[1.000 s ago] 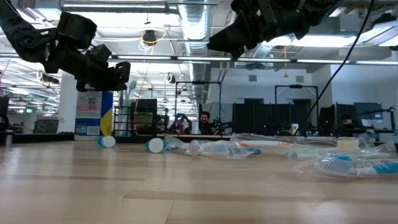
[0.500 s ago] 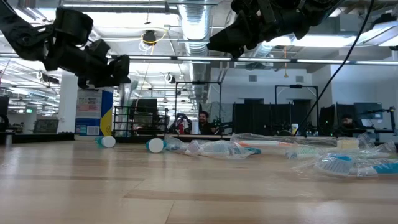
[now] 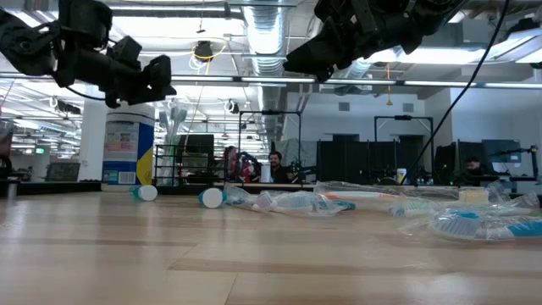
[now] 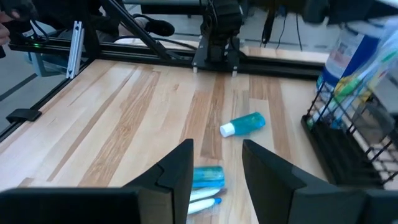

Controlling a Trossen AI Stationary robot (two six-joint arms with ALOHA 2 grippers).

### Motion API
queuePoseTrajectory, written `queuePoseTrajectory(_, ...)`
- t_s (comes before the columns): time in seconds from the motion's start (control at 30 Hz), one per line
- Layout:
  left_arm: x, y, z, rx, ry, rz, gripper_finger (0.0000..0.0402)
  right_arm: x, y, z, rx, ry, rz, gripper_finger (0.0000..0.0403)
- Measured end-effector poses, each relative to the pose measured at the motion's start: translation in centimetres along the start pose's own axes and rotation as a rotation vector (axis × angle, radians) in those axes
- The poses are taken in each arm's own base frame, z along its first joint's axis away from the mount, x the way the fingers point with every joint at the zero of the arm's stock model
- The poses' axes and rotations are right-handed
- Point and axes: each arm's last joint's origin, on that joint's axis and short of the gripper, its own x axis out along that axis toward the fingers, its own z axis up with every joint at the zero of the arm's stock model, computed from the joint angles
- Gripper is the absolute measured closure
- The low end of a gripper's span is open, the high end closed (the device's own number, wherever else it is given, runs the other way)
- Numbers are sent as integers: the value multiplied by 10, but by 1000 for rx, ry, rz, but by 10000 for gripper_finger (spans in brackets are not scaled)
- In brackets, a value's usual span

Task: Pick & Place toothbrushing station
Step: Put the bottom blue mouthwash into the black wire organizer

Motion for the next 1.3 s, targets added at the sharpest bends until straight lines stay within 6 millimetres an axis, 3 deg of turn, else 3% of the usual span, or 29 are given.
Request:
queuePoseTrajectory(0.23, -12, -10, 13, -44, -45, -250, 247, 2, 10, -7, 0, 85, 40, 275)
queuePoseTrajectory(0.43, -22, -25, 13, -49, -16, -502, 256, 7, 30, -6, -86, 86, 97, 275)
queuePoseTrajectory(0.63, -35, -41, 10, -27, 7, -674, 264, 32, 36, -16, -99, 137, 67, 275)
queuePoseTrajectory(0.73, -43, -49, 8, 28, 2, -743, 268, 46, 34, -27, -81, 215, 77, 275)
queuePoseTrajectory(0.93, -62, -63, -1, 186, 20, -884, 279, 63, 28, -27, -84, 301, 90, 275)
queuePoseTrajectory(1.13, -66, -75, -7, 296, 108, -905, 291, 55, 19, -17, -79, 326, 80, 275)
queuePoseTrajectory(1.3, -60, -98, -16, 418, 190, -948, 297, 39, 8, -10, -60, 326, 48, 275)
